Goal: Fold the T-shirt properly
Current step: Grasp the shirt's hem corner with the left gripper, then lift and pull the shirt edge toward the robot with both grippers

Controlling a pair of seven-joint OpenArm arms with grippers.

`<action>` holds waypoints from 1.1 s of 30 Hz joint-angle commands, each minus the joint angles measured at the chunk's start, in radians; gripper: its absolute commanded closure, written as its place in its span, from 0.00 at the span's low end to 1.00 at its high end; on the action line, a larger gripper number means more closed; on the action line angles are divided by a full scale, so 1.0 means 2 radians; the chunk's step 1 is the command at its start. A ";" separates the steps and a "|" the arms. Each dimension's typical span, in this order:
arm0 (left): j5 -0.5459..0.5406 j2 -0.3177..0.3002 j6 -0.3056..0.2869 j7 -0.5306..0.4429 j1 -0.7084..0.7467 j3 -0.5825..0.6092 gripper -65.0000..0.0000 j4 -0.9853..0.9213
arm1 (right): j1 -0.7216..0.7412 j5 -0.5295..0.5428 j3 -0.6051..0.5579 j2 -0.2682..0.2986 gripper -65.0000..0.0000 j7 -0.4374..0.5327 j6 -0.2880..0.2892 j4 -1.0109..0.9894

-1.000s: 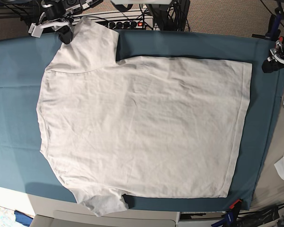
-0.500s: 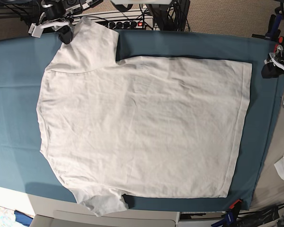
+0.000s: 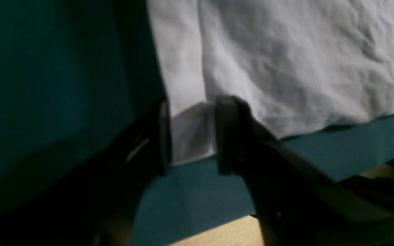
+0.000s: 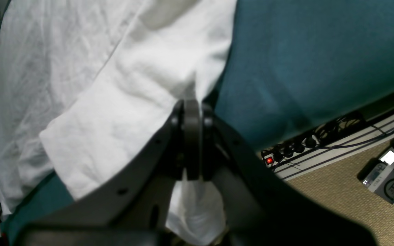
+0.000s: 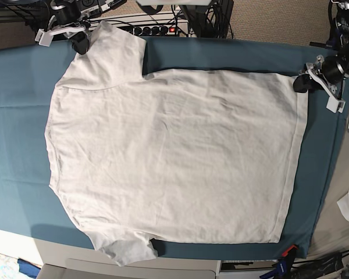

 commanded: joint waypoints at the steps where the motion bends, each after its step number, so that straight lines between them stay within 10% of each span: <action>1: -0.003 -0.008 -0.002 -0.001 0.000 -0.004 0.67 0.006 | -0.006 -0.003 0.002 0.000 1.00 0.000 -0.002 0.006; 5: -0.003 -0.008 -0.002 -0.002 0.000 -0.004 1.00 0.006 | -0.006 -0.003 0.002 0.000 1.00 0.003 0.001 0.006; 13: 0.000 -0.008 -0.002 -0.002 0.000 -0.004 1.00 0.006 | -0.006 0.031 0.002 0.000 1.00 0.010 0.095 0.006; 33: 0.027 -0.009 -0.002 0.002 0.055 -0.005 1.00 0.067 | -0.062 0.018 0.003 0.008 1.00 -0.017 0.097 0.006</action>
